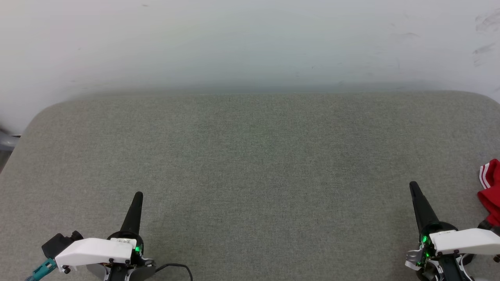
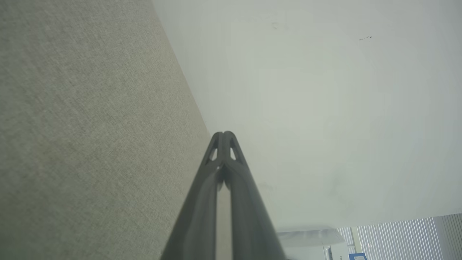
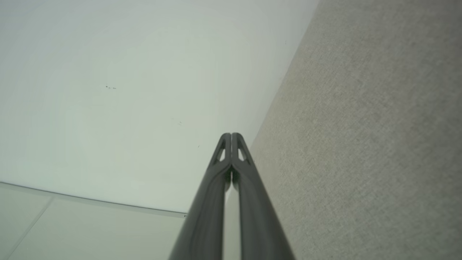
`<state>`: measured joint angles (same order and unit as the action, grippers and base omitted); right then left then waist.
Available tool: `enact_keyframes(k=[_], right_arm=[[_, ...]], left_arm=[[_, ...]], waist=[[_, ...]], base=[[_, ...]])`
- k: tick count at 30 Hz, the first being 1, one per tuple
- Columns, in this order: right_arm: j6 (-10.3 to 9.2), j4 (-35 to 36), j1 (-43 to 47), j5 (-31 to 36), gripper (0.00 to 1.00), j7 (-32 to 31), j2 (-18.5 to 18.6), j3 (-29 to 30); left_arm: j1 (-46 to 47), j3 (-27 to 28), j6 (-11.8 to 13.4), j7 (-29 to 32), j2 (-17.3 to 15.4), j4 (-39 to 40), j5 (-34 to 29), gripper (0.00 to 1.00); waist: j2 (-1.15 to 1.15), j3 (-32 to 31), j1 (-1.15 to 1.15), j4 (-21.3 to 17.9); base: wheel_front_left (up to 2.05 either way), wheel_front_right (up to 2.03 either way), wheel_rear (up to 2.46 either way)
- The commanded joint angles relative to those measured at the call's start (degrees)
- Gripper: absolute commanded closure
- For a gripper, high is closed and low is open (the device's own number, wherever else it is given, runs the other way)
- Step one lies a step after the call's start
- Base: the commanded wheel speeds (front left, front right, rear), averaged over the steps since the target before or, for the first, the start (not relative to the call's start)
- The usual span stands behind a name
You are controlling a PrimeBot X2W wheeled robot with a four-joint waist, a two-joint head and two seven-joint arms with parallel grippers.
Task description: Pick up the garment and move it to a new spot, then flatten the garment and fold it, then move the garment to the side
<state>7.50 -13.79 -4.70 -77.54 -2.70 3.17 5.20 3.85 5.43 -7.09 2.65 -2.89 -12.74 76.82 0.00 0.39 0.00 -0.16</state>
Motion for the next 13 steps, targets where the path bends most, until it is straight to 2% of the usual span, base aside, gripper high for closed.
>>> enact_keyframes(k=[1,13], right_arm=[[-0.01,0.12,-1.19,-1.07,1.00,-0.34,-0.22,0.27],[-0.01,-0.02,-1.54,-6.39,1.00,-1.81,-0.30,0.71]], left_arm=[[1.15,0.09,-0.38,0.33,0.01,0.13,0.96,1.00],[1.64,0.53,-0.45,1.76,0.02,-0.51,6.61,1.00]], waist=[[0.00,-0.01,0.00,0.01],[0.00,-0.08,0.00,0.06]], base=[[0.00,0.00,0.00],[0.00,0.00,0.00]])
